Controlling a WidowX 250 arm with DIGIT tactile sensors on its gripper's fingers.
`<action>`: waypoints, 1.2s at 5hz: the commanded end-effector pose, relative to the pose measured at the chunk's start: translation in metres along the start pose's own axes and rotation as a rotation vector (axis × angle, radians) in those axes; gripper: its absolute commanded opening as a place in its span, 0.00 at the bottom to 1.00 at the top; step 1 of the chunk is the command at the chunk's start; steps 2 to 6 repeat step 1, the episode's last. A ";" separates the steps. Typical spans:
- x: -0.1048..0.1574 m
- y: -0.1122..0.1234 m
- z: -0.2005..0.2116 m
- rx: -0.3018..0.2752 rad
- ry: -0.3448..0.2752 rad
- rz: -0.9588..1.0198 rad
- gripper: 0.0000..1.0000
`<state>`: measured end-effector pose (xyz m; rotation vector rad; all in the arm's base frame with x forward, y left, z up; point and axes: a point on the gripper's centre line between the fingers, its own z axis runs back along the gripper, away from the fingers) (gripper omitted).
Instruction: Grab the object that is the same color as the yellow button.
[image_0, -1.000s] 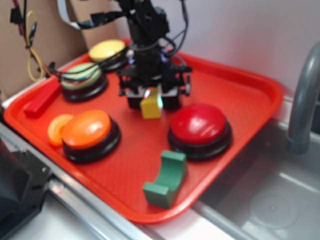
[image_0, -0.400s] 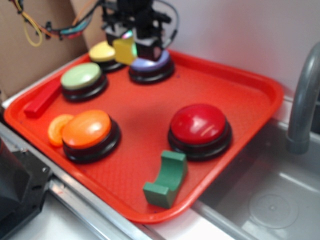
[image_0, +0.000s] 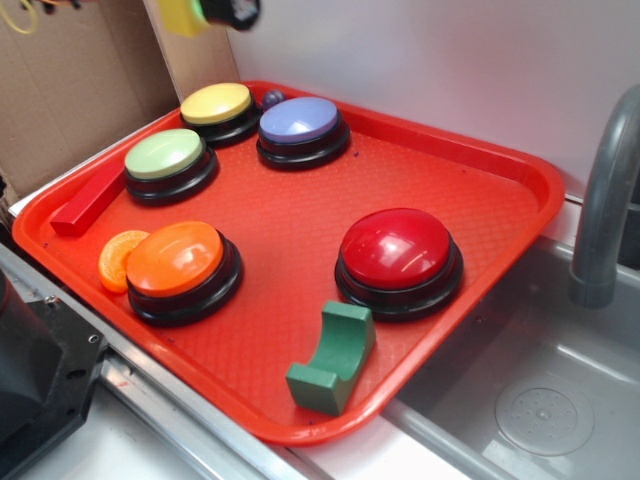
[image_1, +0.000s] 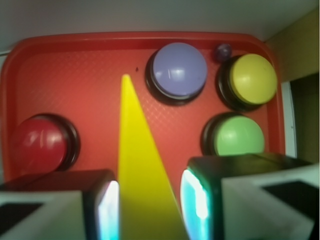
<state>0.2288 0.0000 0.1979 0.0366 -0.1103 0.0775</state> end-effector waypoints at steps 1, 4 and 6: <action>-0.006 0.026 0.013 0.009 -0.083 0.134 0.00; -0.006 0.026 0.013 0.009 -0.083 0.134 0.00; -0.006 0.026 0.013 0.009 -0.083 0.134 0.00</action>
